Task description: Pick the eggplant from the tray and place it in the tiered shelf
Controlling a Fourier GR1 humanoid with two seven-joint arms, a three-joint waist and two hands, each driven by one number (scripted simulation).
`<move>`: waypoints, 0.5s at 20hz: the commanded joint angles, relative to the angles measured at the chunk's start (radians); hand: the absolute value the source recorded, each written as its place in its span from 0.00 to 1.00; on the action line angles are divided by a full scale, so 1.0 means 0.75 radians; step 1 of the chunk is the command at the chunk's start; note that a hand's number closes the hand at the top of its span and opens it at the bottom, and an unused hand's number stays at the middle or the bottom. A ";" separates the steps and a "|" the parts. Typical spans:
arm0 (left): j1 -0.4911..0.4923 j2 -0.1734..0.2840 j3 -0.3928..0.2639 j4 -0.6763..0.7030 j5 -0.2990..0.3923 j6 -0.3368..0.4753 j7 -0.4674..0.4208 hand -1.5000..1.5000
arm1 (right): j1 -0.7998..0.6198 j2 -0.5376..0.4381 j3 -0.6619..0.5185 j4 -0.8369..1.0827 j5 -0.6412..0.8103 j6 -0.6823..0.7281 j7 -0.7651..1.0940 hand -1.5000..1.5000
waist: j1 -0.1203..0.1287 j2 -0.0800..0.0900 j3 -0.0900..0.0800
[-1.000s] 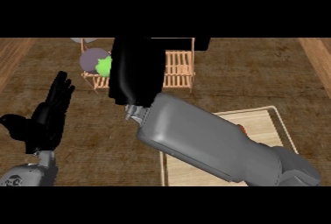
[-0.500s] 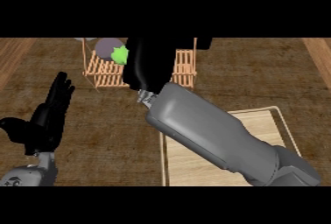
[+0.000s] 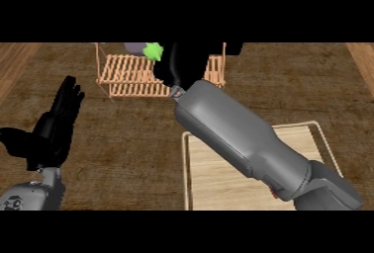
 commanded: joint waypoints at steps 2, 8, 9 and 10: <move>-0.004 -0.022 -0.028 -0.013 -0.030 0.014 0.008 0.50 | -0.019 0.012 -0.005 0.173 -0.050 -0.194 0.136 1.00 | 0.010 0.004 0.000; -0.020 -0.035 -0.033 -0.015 -0.030 0.010 0.017 0.50 | -0.007 0.012 -0.096 0.224 -0.248 -0.322 -0.036 0.00 | 0.025 0.011 0.001; 0.007 0.019 0.003 -0.045 0.010 -0.042 0.042 0.50 | -0.019 0.012 -0.139 0.258 -0.291 -0.301 -0.094 0.00 | 0.031 0.011 0.001; -0.043 -0.034 -0.030 -0.019 -0.030 0.015 0.057 0.50 | -0.028 0.012 -0.102 0.257 -0.315 -0.335 -0.083 0.00 | 0.028 0.012 0.001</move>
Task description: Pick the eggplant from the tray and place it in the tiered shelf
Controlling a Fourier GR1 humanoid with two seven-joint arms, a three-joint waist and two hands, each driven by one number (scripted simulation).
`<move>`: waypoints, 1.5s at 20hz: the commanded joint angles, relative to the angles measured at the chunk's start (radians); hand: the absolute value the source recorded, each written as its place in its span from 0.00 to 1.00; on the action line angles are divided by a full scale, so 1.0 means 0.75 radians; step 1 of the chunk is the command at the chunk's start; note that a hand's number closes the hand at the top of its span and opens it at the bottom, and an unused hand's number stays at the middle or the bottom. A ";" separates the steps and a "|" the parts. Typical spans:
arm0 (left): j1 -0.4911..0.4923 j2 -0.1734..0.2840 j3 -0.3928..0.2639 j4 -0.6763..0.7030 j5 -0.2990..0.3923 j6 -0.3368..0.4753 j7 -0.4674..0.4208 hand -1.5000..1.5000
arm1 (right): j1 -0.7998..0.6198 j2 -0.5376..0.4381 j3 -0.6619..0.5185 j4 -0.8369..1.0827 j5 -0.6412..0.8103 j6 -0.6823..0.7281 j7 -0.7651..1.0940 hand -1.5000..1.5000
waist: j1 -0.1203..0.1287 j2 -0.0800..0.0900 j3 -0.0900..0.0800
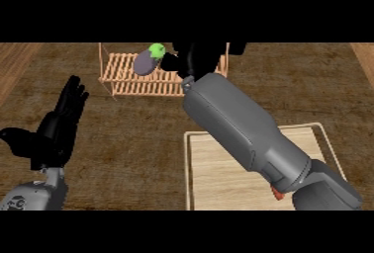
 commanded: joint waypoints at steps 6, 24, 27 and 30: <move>0.029 -0.057 -0.048 -0.020 -0.060 0.044 0.005 0.50 | 0.000 0.007 0.071 0.033 -0.252 -0.219 -0.119 0.00 | 0.001 -0.002 0.000; 0.122 -0.012 0.084 -0.029 -0.033 0.037 -0.005 0.50 | 0.017 -0.094 -0.146 -0.204 -0.126 -0.358 0.065 0.00 | -0.164 -0.055 0.002; 0.146 0.001 0.110 -0.070 -0.027 0.050 0.027 0.50 | 0.128 -0.193 -0.136 -0.377 -0.071 -0.289 0.136 0.00 | -0.187 -0.064 0.003; 0.156 -0.027 0.088 -0.051 -0.037 0.048 -0.011 0.50 | 0.351 -0.265 -0.098 -0.629 -0.053 -0.235 0.142 0.00 | -0.193 -0.057 0.003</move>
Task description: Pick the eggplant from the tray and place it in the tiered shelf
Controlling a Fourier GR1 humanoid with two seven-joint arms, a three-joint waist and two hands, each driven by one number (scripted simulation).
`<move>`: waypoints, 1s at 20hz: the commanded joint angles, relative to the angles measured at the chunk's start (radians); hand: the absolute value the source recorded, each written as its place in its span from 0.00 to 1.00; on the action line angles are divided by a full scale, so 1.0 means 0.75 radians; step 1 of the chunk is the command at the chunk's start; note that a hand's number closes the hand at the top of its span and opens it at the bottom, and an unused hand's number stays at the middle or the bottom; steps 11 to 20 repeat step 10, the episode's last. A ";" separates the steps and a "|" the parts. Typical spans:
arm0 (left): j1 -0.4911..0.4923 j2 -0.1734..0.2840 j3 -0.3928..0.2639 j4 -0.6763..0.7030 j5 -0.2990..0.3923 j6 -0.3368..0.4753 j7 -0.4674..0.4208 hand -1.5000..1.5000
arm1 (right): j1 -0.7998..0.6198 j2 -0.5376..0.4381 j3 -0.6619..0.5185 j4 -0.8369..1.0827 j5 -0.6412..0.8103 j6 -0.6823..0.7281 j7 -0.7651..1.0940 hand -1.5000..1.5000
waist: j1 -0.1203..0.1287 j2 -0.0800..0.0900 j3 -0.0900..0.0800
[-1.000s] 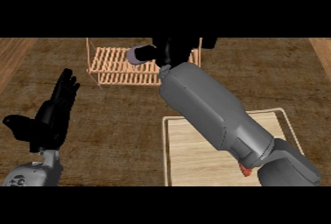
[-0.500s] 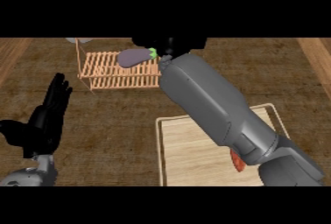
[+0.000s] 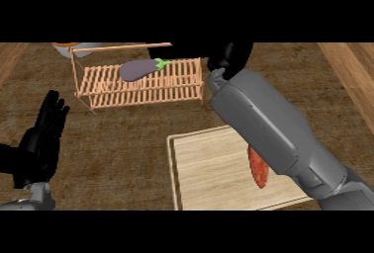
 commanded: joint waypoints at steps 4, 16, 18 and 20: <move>0.038 -0.002 0.009 -0.009 0.004 -0.016 -0.015 0.50 | 0.332 -0.197 0.046 -0.610 0.063 0.151 0.179 0.00 | -0.019 0.000 0.000; 0.015 -0.013 0.002 -0.002 -0.026 -0.001 -0.005 0.50 | 0.673 -0.368 0.002 -1.128 0.152 0.245 0.248 0.00 | 0.009 0.014 0.000; 0.015 -0.013 0.002 -0.002 -0.026 -0.001 -0.005 0.50 | 0.673 -0.368 0.002 -1.128 0.152 0.245 0.248 0.00 | 0.009 0.014 0.000; 0.015 -0.013 0.002 -0.002 -0.026 -0.001 -0.005 0.50 | 0.673 -0.368 0.002 -1.128 0.152 0.245 0.248 0.00 | 0.009 0.014 0.000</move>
